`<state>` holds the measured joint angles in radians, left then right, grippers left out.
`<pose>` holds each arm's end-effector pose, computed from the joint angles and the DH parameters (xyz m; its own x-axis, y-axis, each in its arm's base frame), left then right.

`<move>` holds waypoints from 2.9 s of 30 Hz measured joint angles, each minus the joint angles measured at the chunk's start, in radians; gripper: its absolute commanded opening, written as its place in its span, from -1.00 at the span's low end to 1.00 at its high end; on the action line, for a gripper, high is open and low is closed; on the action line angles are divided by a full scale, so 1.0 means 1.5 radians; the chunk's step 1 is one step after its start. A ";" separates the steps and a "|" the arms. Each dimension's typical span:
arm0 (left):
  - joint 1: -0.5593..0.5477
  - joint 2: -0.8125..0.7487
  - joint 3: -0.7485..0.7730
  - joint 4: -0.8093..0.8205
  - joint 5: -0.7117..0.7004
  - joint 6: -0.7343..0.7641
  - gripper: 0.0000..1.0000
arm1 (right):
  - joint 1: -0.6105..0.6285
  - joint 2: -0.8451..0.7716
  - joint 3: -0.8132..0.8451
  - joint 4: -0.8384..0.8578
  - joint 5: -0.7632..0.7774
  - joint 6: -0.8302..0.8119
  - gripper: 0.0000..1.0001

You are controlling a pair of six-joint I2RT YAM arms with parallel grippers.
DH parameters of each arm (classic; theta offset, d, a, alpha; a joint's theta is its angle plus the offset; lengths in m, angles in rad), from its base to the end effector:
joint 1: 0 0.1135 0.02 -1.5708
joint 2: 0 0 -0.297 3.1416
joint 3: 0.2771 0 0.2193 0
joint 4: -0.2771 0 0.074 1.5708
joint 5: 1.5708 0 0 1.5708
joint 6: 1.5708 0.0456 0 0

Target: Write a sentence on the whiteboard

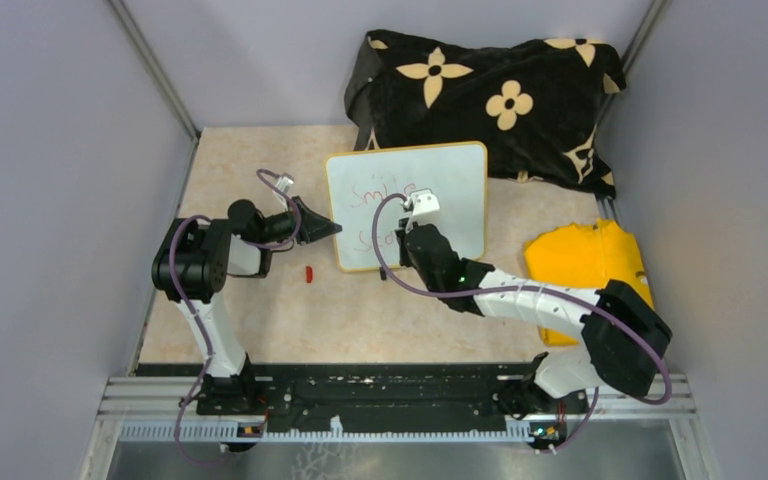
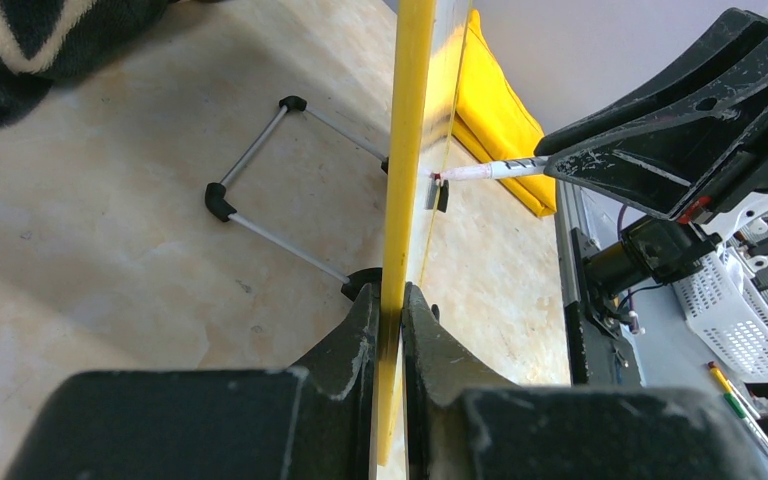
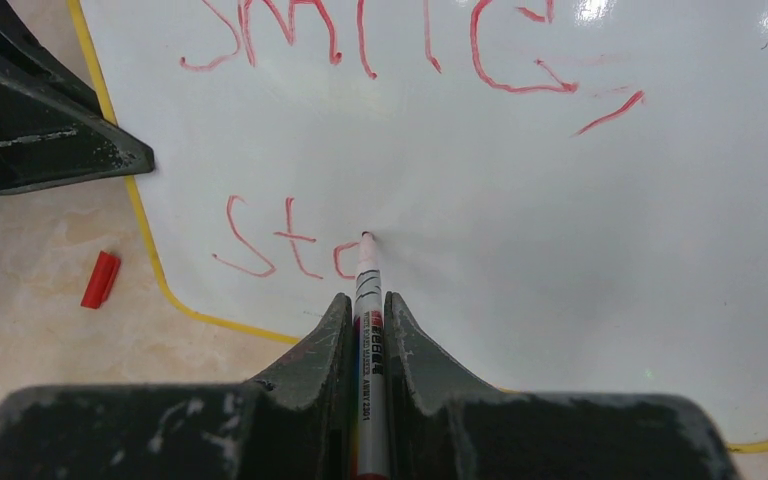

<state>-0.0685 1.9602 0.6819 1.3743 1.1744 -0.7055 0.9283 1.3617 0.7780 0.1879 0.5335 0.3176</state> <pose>0.3385 -0.0654 0.2124 -0.5383 -0.2140 -0.8151 0.7795 0.2411 -0.5781 0.1815 0.2038 0.2942 -0.3469 -0.0148 -0.9378 -0.3156 0.9434 0.1019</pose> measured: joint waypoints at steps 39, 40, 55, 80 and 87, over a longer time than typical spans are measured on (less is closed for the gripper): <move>0.000 0.000 0.001 -0.005 0.001 0.001 -0.91 | -0.007 -0.062 -0.050 -0.011 -0.011 0.028 -1.00; 0.000 0.000 0.001 -0.005 0.002 0.001 -0.91 | -0.007 -0.062 -0.050 -0.012 -0.011 0.028 -1.00; 0.000 0.000 0.003 -0.007 0.004 0.001 -0.91 | -0.008 -0.033 -0.019 0.002 -0.007 0.015 -1.00; -0.001 0.000 0.004 -0.012 0.004 0.002 -0.91 | -0.017 -0.047 -0.065 0.000 0.000 0.035 -1.00; -0.001 0.000 0.004 -0.011 0.004 0.002 -0.91 | -0.019 -0.075 -0.063 -0.017 0.001 0.033 -1.00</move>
<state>-0.0696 1.9602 0.6884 1.3571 1.1805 -0.7025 0.9005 1.2495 0.6834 0.1619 0.5343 0.3672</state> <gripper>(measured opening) 0.136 0.111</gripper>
